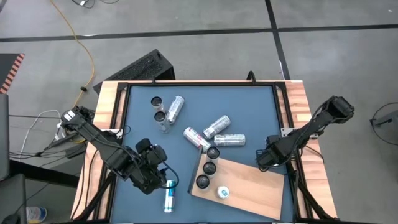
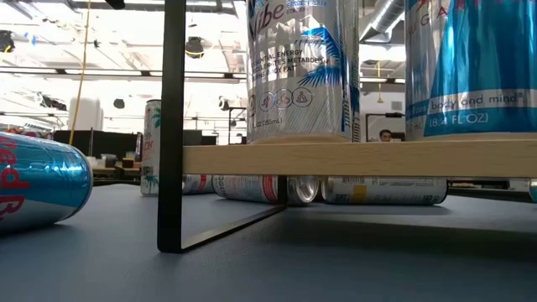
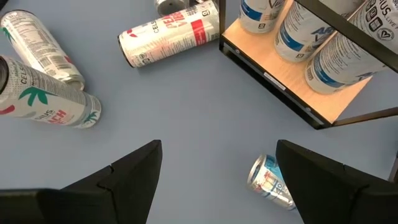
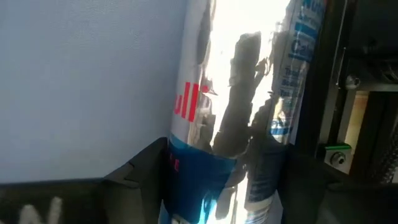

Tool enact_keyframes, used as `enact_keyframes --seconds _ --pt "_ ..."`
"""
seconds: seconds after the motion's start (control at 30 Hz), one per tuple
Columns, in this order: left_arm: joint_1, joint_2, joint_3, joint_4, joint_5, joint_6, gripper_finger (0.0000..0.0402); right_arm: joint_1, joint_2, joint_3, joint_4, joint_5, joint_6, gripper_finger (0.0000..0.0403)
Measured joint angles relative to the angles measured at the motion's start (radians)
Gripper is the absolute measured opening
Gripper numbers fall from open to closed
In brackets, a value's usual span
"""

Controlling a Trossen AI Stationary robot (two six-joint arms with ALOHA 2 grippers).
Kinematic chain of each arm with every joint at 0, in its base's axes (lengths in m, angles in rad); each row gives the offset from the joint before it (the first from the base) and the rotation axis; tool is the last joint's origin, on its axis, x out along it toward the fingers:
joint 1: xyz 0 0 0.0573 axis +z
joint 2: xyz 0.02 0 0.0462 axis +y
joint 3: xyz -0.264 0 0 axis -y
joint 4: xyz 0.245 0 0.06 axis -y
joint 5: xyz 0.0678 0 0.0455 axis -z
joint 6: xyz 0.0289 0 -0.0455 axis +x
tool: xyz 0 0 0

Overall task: Place canned beverage on shelf
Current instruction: Put the right blue soda can on the shelf

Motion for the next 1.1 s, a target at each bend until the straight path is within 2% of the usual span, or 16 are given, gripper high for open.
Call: enact_keyframes --seconds 0.13,0.23,0.5,0.6,0.73,0.87,0.93,1.1 --pt "0.0 0.0 0.0 0.0 -0.006 0.001 0.0303 0.005 0.0 0.001 -0.005 0.015 -0.003 0.0184" --pt "0.0 0.0 0.0 -0.001 -0.016 0.001 0.0303 0.034 0.0 0.013 -0.015 0.078 -0.018 0.0181" --pt "0.0 0.0 0.001 0.0 -0.03 0.003 0.0303 0.154 0.002 0.141 -0.085 0.479 0.014 0.0181" --pt "0.0 0.0 0.001 0.001 -0.047 0.018 0.0303 0.189 0.002 0.186 -0.096 0.661 -0.005 0.0181" --pt "0.0 0.0 0.001 0.0 -0.066 0.02 0.0303 0.243 0.002 0.211 -0.031 0.95 -0.148 0.0181" --pt "0.0 0.0 0.001 0.0 -0.083 0.024 0.0303 0.278 0.004 0.208 0.123 1.198 -0.406 0.0181" --pt "0.0 0.0 0.001 0.0 -0.086 0.037 0.0303 0.282 0.004 0.2 0.215 1.256 -0.538 0.0181" --pt "0.0 0.0 0.001 0.001 -0.114 0.052 0.0303 0.28 0.006 0.18 0.41 1.286 -0.796 0.0181"
